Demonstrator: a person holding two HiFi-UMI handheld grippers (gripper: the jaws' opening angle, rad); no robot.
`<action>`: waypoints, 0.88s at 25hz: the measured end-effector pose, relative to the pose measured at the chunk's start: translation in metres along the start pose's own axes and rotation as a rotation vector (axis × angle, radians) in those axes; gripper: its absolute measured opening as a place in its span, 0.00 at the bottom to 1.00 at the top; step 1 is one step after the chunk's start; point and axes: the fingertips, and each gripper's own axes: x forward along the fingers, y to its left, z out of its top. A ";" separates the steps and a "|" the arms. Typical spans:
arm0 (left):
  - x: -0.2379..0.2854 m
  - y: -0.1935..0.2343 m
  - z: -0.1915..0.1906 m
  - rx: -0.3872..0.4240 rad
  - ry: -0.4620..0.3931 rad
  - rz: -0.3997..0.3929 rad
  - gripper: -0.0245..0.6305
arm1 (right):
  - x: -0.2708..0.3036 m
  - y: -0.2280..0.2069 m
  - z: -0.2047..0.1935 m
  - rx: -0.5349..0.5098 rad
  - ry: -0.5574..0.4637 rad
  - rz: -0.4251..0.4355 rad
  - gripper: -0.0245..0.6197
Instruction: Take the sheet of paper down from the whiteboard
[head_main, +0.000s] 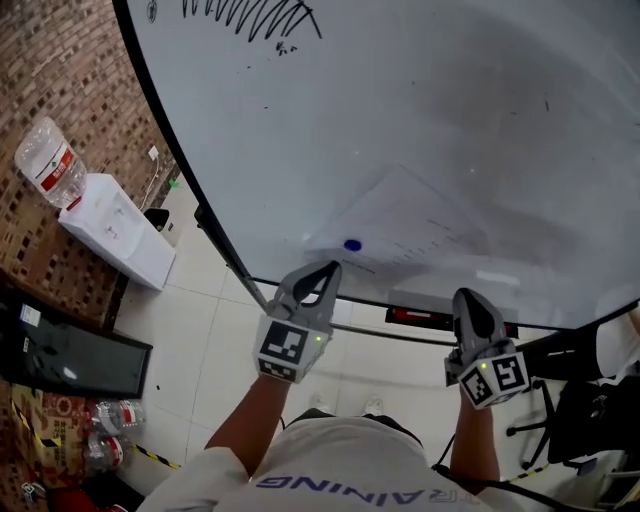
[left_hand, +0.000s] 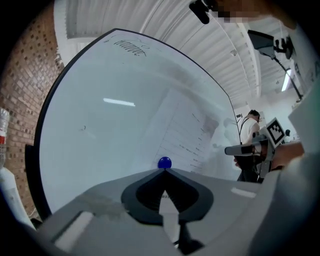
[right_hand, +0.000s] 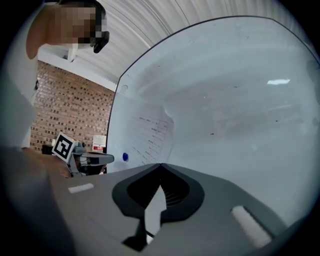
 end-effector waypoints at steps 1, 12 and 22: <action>0.002 -0.003 0.003 0.012 0.004 0.007 0.05 | 0.000 -0.002 0.001 0.004 -0.004 -0.003 0.05; 0.029 -0.008 0.014 0.245 0.080 0.136 0.29 | 0.003 -0.006 0.009 0.015 -0.026 0.058 0.05; 0.041 -0.007 0.010 0.252 0.077 0.272 0.22 | 0.006 -0.004 0.032 -0.098 -0.055 0.105 0.05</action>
